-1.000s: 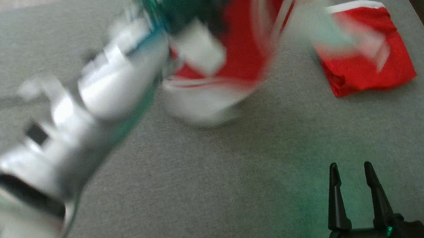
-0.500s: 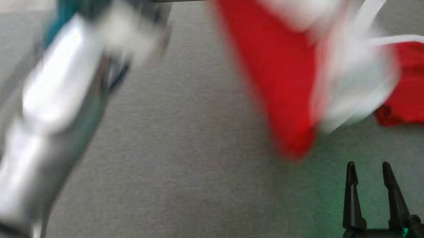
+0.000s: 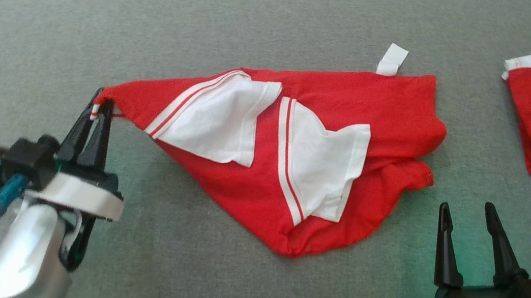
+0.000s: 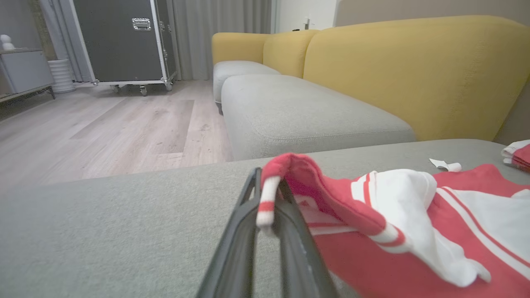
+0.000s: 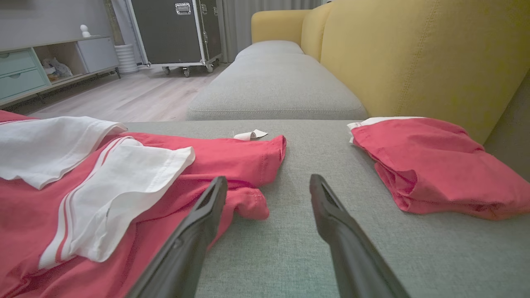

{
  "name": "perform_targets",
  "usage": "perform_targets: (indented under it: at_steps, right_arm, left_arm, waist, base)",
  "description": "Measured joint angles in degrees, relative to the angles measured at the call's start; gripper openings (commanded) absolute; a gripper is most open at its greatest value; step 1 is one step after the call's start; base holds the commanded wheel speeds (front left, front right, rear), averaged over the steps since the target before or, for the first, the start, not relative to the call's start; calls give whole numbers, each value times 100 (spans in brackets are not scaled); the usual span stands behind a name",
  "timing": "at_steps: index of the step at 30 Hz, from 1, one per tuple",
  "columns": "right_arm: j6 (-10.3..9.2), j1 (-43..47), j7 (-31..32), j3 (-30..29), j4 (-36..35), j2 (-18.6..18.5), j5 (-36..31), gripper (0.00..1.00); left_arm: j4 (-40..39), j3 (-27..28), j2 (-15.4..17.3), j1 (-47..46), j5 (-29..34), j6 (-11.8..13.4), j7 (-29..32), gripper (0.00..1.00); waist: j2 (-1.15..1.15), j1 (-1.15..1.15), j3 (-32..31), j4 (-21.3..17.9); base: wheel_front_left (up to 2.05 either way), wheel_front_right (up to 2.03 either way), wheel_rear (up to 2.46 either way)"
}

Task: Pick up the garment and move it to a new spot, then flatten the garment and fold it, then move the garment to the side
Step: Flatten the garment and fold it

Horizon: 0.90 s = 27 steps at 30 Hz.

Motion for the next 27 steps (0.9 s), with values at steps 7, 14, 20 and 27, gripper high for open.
perform_targets:
  at_steps: [7, 14, 20, 27]
  right_arm:
    - [0, 32, 0, 24, 60, 0, -44, 100]
    - [0, 385, 0, 26, 115, 1, -76, 100]
    - [0, 433, 0, 49, 118, 1, -77, 100]
    - [0, 421, 0, 99, 118, 2, -121, 100]
  left_arm:
    - [40, 383, -211, 776, 633, 376, 0, 100]
    - [-401, 122, -256, 1615, 1546, 956, 0, 100]
    - [165, -670, -289, 1616, 2519, 1356, 112, 100]
    - [694, -1293, -561, 415, 3211, 1396, 325, 100]
  waist:
    - [0, 0, -244, 162]
    - [0, -2, -686, 334]
    - [0, -2, -847, 492]
    - [0, -1, -634, 462]
  base:
    - [0, 0, 0]
    - [0, 0, 0]
    - [0, 0, 0]
    - [0, 0, 0]
